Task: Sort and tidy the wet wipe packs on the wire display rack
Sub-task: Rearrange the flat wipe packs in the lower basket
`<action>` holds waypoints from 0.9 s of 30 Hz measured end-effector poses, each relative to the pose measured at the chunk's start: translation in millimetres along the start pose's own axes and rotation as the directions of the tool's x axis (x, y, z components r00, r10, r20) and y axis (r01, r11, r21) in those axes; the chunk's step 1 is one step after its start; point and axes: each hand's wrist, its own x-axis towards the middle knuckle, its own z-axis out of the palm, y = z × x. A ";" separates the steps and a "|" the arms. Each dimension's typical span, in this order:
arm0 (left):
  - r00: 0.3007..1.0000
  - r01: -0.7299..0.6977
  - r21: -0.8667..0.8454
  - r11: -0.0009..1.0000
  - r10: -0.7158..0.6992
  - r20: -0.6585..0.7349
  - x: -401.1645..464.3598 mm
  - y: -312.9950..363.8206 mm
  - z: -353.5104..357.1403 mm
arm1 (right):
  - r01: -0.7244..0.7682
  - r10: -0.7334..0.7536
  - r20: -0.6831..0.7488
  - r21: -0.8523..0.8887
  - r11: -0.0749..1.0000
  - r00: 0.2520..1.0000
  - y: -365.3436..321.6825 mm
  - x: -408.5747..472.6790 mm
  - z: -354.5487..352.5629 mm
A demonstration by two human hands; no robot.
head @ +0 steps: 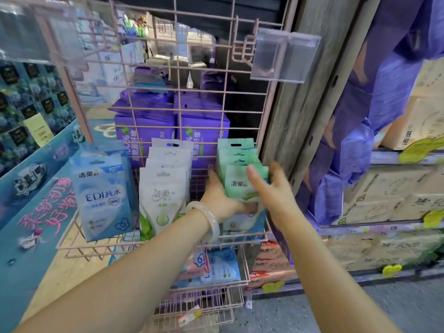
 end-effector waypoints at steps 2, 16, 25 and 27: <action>0.984 -0.122 0.174 0.977 0.143 -0.110 -16.3 7.7 -9.5 | 0.122 -0.136 -0.156 -0.098 0.988 0.978 -10.0 -10.8 1.0; 0.906 -0.151 0.079 0.985 0.170 -0.388 -149.1 -82.6 -90.8 | 0.016 0.119 0.481 -0.267 0.964 0.869 82.0 -136.3 35.4; 0.890 0.304 0.009 0.953 -0.281 -0.359 -136.1 -175.9 -73.7 | -0.210 0.317 0.149 -0.485 0.849 0.937 167.5 -117.9 44.0; 0.863 0.350 -0.027 0.937 -0.333 -0.379 -131.6 -187.1 -68.7 | -0.231 0.313 0.099 -0.477 0.848 0.945 170.8 -107.8 54.5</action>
